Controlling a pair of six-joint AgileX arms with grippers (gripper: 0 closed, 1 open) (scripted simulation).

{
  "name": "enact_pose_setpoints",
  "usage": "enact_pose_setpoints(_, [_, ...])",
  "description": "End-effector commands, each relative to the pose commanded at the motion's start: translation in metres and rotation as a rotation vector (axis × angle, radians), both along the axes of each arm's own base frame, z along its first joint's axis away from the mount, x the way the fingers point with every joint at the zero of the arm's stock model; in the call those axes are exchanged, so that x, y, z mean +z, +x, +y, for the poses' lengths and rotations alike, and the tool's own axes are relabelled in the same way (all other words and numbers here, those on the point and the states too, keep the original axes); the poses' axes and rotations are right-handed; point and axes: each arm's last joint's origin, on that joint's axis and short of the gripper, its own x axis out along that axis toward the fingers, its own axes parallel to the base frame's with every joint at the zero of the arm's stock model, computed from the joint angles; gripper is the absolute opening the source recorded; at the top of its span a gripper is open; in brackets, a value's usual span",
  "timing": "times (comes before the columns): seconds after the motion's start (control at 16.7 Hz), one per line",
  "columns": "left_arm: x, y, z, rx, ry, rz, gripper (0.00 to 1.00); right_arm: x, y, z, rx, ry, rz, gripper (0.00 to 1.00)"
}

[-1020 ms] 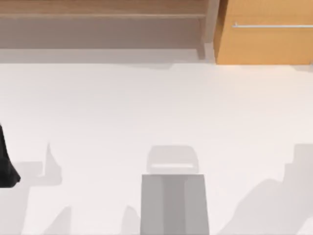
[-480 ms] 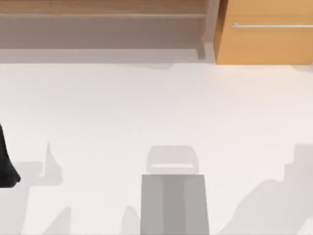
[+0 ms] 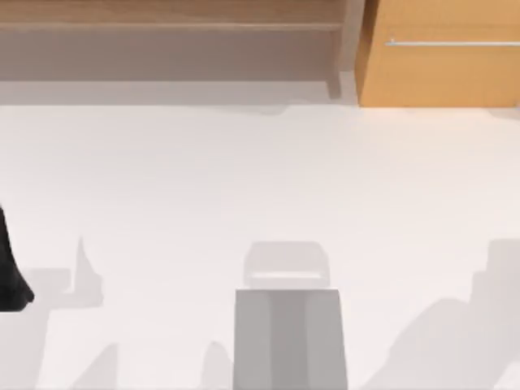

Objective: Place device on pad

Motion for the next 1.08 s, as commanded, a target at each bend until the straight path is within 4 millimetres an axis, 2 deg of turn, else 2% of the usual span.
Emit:
enact_pose_setpoints(0.36, [0.0, 0.0, 0.0, 0.0, 0.0, 0.0, 1.0, 0.0, 0.0, 0.0, 0.0, 0.0, 0.0, 0.0])
enact_pose_setpoints(0.42, [0.0, 0.0, 0.0, 0.0, 0.0, 0.0, 1.0, 0.013, 0.0, 0.002, -0.009, 0.01, -0.02, 0.0])
enact_pose_setpoints(0.54, [0.0, 0.0, 0.0, 0.0, 0.0, 0.0, 1.0, 0.017, 0.002, 0.001, -0.01, 0.009, -0.025, 0.0])
enact_pose_setpoints(0.72, [0.0, 0.0, 0.0, 0.0, 0.0, 0.0, 1.0, 0.041, 0.006, -0.001, -0.006, 0.009, -0.024, 0.0])
enact_pose_setpoints(1.08, [0.0, 0.0, 0.0, 0.0, 0.0, 0.0, 1.0, 0.106, 0.001, 0.001, -0.009, 0.013, -0.012, 0.0])
